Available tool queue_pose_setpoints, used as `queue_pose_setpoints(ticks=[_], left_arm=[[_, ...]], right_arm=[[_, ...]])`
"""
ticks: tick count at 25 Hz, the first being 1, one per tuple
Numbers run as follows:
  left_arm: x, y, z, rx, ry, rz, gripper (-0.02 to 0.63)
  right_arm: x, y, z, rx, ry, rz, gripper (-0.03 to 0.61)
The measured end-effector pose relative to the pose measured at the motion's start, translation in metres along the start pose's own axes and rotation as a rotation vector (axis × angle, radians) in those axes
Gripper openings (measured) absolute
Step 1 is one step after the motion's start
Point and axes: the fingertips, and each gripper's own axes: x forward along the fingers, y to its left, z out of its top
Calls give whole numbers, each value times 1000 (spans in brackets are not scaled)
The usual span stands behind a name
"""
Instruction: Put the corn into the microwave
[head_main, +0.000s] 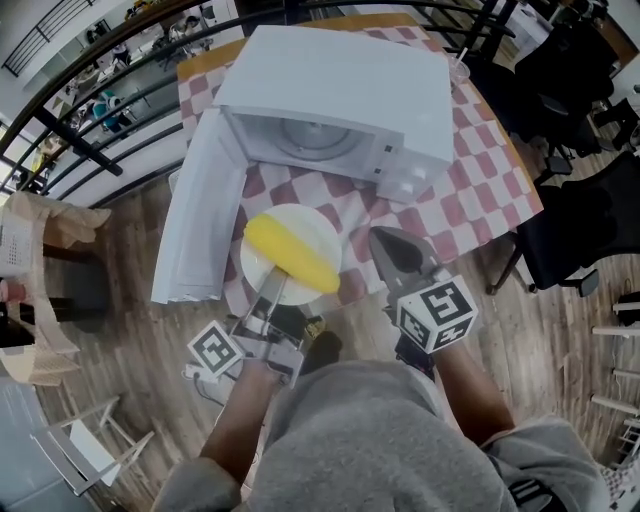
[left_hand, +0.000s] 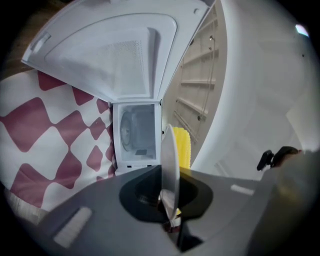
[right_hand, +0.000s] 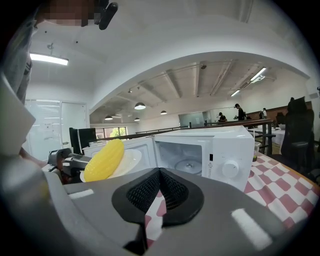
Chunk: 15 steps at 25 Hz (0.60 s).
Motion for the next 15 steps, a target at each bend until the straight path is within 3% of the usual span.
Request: queue_pose_setpoints(ticks=[15], left_arm=[[13, 17, 34, -26, 54, -16, 15]], right_arm=[[33, 8, 5, 0, -1, -53, -3]])
